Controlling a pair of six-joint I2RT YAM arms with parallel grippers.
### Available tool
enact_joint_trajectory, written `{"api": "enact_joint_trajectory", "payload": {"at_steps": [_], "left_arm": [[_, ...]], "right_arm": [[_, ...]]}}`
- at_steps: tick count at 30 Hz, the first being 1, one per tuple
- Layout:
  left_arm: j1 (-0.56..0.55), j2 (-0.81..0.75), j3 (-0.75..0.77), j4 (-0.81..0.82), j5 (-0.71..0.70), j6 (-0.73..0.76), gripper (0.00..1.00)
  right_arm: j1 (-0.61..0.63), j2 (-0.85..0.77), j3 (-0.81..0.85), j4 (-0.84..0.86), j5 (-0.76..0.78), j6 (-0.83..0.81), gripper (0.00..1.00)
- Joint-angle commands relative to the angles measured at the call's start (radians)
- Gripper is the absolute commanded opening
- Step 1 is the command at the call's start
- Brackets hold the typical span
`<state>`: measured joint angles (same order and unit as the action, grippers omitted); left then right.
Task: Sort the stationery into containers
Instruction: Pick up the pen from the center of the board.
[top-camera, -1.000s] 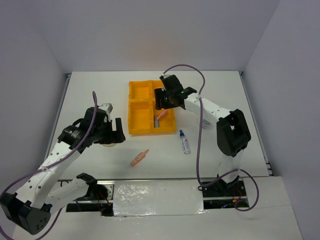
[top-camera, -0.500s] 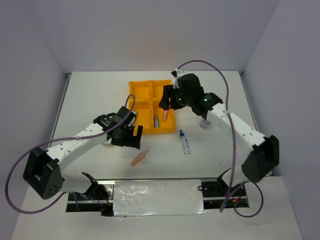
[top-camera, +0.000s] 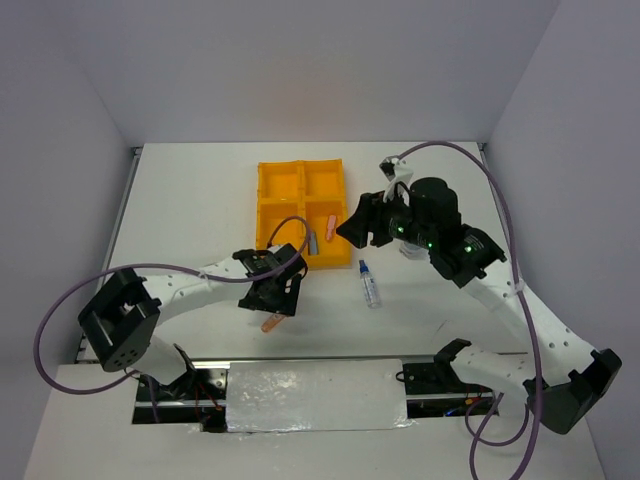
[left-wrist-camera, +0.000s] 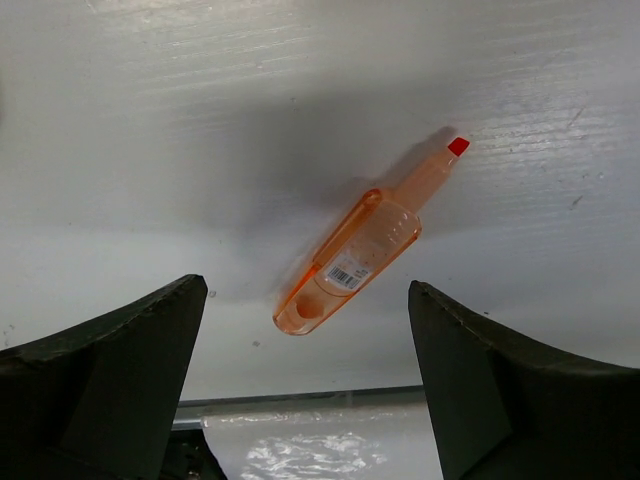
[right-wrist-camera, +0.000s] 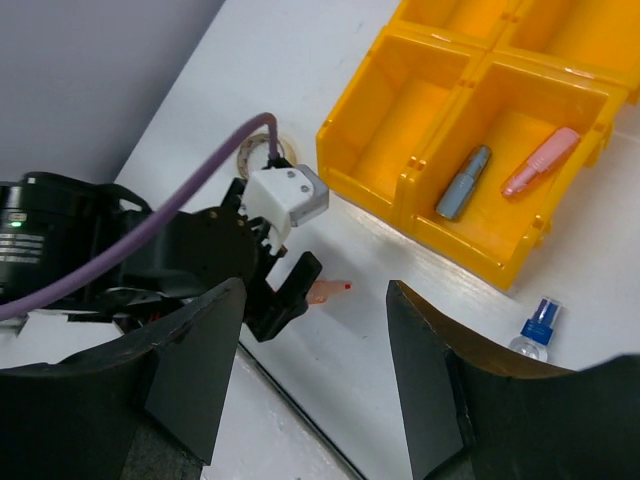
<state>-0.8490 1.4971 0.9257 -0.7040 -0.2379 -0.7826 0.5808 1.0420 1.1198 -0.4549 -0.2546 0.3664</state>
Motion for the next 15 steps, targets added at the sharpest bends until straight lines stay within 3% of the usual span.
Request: {"api": "enact_joint_trajectory", "payload": {"at_steps": [1, 11, 15], "left_arm": [[-0.022, 0.021, -0.025, 0.070, -0.063, -0.060, 0.94], [-0.104, 0.110, -0.088, 0.150, -0.064, -0.099, 0.82], [-0.154, 0.129, -0.117, 0.167, -0.058, -0.142, 0.67]], "right_arm": [[0.004, -0.046, 0.015, 0.007, -0.038, -0.006, 0.67], [0.004, -0.083, 0.031, -0.030, -0.044, -0.018, 0.67], [0.004, -0.096, 0.037, -0.039, -0.032, -0.014, 0.67]]}}
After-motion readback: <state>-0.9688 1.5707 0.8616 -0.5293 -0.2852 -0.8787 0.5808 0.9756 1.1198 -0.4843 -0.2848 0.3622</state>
